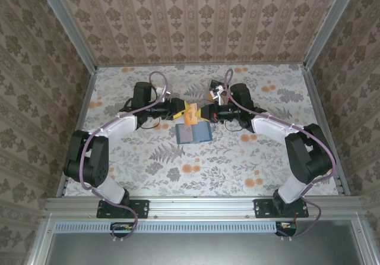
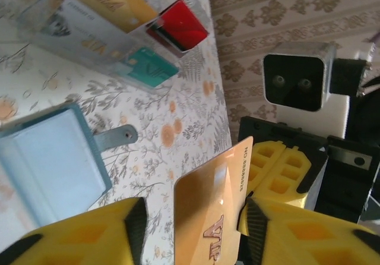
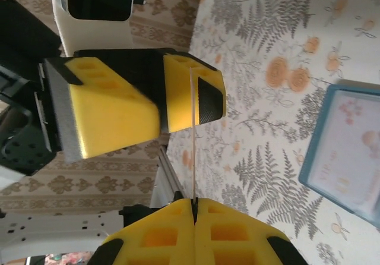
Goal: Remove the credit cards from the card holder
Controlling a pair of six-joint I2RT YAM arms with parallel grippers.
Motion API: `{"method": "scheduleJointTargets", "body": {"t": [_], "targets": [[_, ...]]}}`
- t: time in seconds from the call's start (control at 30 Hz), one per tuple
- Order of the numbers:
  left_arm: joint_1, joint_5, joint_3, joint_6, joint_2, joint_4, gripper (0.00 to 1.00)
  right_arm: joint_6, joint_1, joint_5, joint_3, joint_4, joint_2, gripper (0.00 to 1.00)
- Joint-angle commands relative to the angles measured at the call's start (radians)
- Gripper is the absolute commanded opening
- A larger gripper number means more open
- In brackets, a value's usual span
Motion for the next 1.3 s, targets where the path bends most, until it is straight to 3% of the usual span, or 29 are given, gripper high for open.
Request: {"method": "scheduleJointTargets", "body": {"t": [0.0, 0.17, 0.3, 0.43, 0.73, 1.0, 1.03, 1.17, 1.27], "targets": [[-0.004, 0.083, -0.007, -0.078, -0.002, 0.166, 0.41, 0.094, -0.011, -0.064, 0.029, 0.131, -0.024, 0.00], [-0.005, 0.096, -0.024, -0.126, -0.025, 0.249, 0.19, 0.138, -0.014, -0.065, 0.043, 0.173, -0.017, 0.00], [-0.005, 0.052, -0.020, -0.124, -0.051, 0.238, 0.00, 0.201, -0.013, -0.066, 0.054, 0.214, 0.000, 0.24], [-0.005, 0.014, -0.018, -0.163, -0.065, 0.250, 0.00, 0.271, 0.005, -0.038, 0.070, 0.279, 0.024, 0.27], [0.002, -0.124, -0.024, -0.229, -0.122, 0.244, 0.00, 0.412, 0.030, 0.033, 0.035, 0.423, 0.051, 0.23], [0.008, -0.167, -0.020, -0.226, -0.137, 0.208, 0.00, 0.436, 0.047, 0.119, 0.005, 0.450, 0.035, 0.04], [0.010, -0.162, -0.017, -0.224, -0.135, 0.201, 0.02, 0.420, 0.047, 0.120, 0.008, 0.437, 0.031, 0.01], [0.032, -0.185, -0.001, -0.143, -0.149, 0.019, 0.50, 0.244, 0.032, 0.118, 0.047, 0.241, 0.003, 0.00], [0.058, -0.256, 0.027, -0.018, -0.165, -0.219, 0.78, -0.039, 0.013, 0.160, 0.130, -0.100, -0.033, 0.00]]}}
